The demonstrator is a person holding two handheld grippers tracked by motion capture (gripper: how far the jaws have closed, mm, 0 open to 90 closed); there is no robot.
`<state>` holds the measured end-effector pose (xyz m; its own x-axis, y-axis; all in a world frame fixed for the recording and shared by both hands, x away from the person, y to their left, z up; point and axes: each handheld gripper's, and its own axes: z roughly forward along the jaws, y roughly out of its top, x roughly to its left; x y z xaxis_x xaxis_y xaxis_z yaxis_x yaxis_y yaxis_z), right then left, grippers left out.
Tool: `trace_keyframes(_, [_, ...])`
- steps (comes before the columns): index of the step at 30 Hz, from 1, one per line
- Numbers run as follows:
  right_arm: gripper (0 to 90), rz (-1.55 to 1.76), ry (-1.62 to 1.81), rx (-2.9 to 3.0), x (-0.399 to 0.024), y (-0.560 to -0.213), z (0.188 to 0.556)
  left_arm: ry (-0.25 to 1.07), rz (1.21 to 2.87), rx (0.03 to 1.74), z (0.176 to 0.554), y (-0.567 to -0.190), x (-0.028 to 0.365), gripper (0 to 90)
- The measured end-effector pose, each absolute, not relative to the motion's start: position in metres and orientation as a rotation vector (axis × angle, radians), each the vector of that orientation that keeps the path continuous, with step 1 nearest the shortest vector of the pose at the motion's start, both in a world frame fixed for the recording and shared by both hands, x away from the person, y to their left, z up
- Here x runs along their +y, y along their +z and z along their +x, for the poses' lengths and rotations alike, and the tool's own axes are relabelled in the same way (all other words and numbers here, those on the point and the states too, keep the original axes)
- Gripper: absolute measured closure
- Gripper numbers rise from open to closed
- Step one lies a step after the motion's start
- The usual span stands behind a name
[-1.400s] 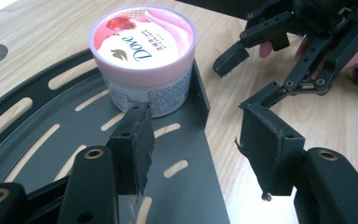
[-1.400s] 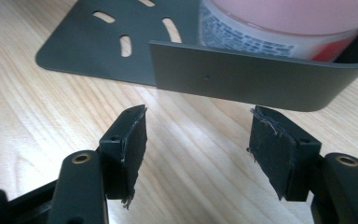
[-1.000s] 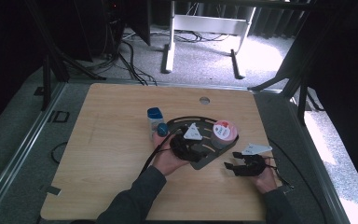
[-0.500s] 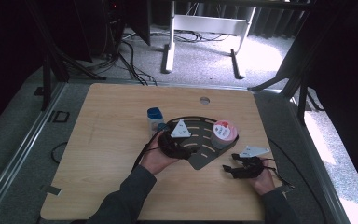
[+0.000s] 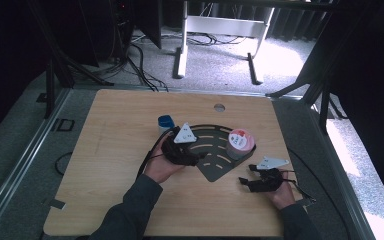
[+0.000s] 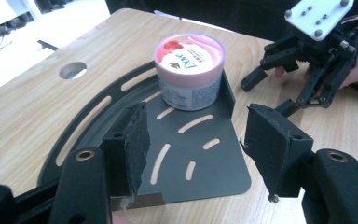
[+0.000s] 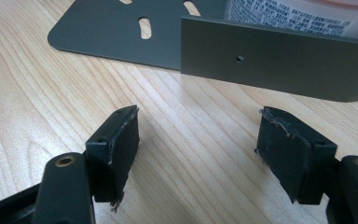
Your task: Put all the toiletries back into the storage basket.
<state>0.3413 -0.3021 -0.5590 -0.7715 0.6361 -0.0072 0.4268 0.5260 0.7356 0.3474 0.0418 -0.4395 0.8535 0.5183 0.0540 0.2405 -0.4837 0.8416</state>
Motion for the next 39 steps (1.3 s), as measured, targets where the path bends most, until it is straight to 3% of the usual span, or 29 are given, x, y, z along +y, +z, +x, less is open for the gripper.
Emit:
trace_keyframes(23, [26.3,0.876,1.091,2.505,-0.302,-0.559,0.341,0.462,2.012,0.636,0.367,-0.438,0.083,34.6])
trace_keyframes(28, [26.2,0.876,1.091,2.507,-0.302,-0.559,0.341,0.483,2.02,0.65,0.371,-0.441,0.087,30.2])
trace_keyframes(39, [26.1,0.875,1.09,2.51,-0.302,-0.559,0.341,0.449,2.047,0.678,0.381,-0.451,0.094,26.1])
